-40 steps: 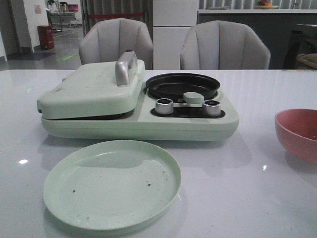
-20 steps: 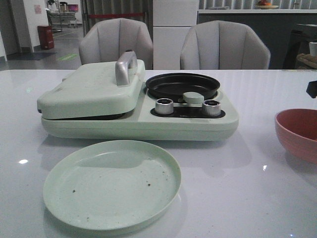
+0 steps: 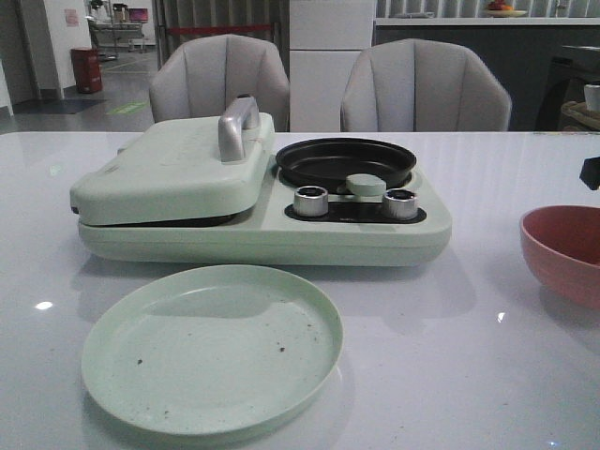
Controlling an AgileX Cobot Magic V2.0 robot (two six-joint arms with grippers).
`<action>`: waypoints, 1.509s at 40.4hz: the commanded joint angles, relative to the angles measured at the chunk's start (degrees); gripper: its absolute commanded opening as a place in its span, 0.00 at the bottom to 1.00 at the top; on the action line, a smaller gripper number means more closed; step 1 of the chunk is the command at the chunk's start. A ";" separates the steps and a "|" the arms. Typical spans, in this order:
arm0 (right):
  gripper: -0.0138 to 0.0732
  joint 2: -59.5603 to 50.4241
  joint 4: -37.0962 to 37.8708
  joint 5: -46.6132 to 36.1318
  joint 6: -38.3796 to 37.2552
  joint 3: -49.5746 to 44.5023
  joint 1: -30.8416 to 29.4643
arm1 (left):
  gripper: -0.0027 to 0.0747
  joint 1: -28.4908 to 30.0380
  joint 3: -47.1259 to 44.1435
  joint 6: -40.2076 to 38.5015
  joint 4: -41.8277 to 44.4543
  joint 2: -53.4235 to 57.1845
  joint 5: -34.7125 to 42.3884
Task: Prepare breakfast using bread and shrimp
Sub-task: 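Grasp the pink bowl rim and lift it with the right gripper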
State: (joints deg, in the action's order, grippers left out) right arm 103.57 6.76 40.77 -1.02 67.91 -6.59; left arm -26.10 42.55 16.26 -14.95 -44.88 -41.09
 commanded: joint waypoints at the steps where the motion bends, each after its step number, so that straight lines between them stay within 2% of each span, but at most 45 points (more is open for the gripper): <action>1: 0.74 -1.89 0.62 0.67 0.59 1.80 -0.49 | 0.16 -0.34 1.56 -0.54 -0.82 0.37 4.13; 13: 0.34 -1.21 0.62 1.62 0.59 1.80 -0.49 | 0.16 -0.34 1.56 -0.54 -0.82 0.37 4.13; 19: 0.19 -1.86 0.64 1.44 1.02 1.80 -0.49 | 0.16 -0.34 1.56 -0.54 -0.82 0.37 4.13; 28: 0.20 -5.63 0.64 2.11 3.21 6.43 1.80 | 0.16 -0.34 1.56 -0.54 -0.82 0.37 4.13; 35: 0.20 -8.02 2.38 4.06 6.27 15.21 7.23 | 0.16 -0.34 1.56 -0.54 -0.82 0.37 4.13; 43: 0.21 -7.69 17.75 6.43 5.22 25.98 17.64 | 0.16 -0.34 1.56 -0.54 -0.82 0.37 4.13; 51: 0.21 -4.28 40.82 6.89 -0.76 34.82 28.06 | 0.16 -0.34 1.56 -0.54 -0.82 0.37 4.13; 55: 0.21 -1.48 52.35 6.81 -3.61 37.56 31.40 | 0.16 -0.34 1.56 -0.54 -0.82 0.37 4.13; 61: 0.21 2.68 64.85 6.81 -7.51 39.78 34.56 | 0.16 -0.34 1.56 -0.54 -0.82 0.37 4.13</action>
State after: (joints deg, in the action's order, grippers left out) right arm 107.45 60.28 49.69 -5.83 104.61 26.73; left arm -26.10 42.55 16.26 -14.95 -44.88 -41.09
